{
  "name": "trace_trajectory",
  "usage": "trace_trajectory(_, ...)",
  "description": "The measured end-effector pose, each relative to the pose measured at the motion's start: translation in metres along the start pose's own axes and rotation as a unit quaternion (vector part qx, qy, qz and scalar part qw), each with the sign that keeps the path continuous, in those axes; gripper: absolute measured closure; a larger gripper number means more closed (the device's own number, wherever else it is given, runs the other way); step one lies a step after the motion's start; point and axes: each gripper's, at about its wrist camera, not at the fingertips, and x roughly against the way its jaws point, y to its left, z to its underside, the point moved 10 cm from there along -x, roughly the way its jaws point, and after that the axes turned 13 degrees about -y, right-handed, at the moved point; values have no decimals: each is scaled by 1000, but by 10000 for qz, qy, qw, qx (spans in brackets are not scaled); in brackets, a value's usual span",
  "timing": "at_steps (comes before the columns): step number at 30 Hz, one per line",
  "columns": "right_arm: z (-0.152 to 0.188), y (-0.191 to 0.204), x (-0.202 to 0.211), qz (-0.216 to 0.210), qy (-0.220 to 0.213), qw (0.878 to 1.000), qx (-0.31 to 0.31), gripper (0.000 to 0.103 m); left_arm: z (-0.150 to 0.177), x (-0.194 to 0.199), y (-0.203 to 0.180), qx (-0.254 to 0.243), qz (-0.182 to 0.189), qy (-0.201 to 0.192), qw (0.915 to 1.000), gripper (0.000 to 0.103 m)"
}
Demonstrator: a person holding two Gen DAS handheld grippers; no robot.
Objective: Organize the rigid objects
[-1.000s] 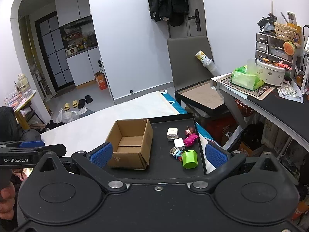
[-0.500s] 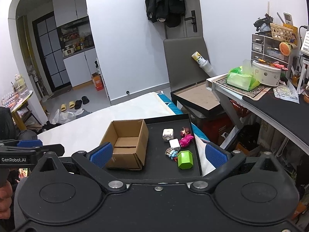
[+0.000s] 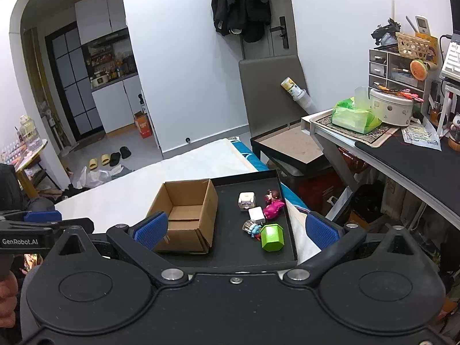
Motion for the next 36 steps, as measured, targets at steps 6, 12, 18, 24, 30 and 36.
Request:
trace_trajectory(6, -1, -4, 1, 26, -22, 10000, 22, 0, -1, 2, -2, -42, 15, 11, 10000, 15)
trace_trajectory(12, 1, -6, 1, 84, -16, 10000, 43, 0, -2, 2, -2, -39, 12, 17, 10000, 15)
trace_trajectory(18, 1, -8, 2, 95, -29, 9999, 32, 0, -2, 3, -3, -46, 19, 43, 10000, 15)
trace_trajectory(24, 2, -10, 0, 126, -17, 9999, 43, 0, -2, 2, -3, -48, 22, 45, 10000, 15)
trace_trajectory(30, 3, -11, 0, 183, -14, 9998, 45, 0, -2, -5, -6, -35, 63, 81, 9999, 15)
trace_trajectory(36, 3, -18, -2, 273, -20, 9996, -66, 0, 3, -15, -7, -29, 114, 169, 9998, 15)
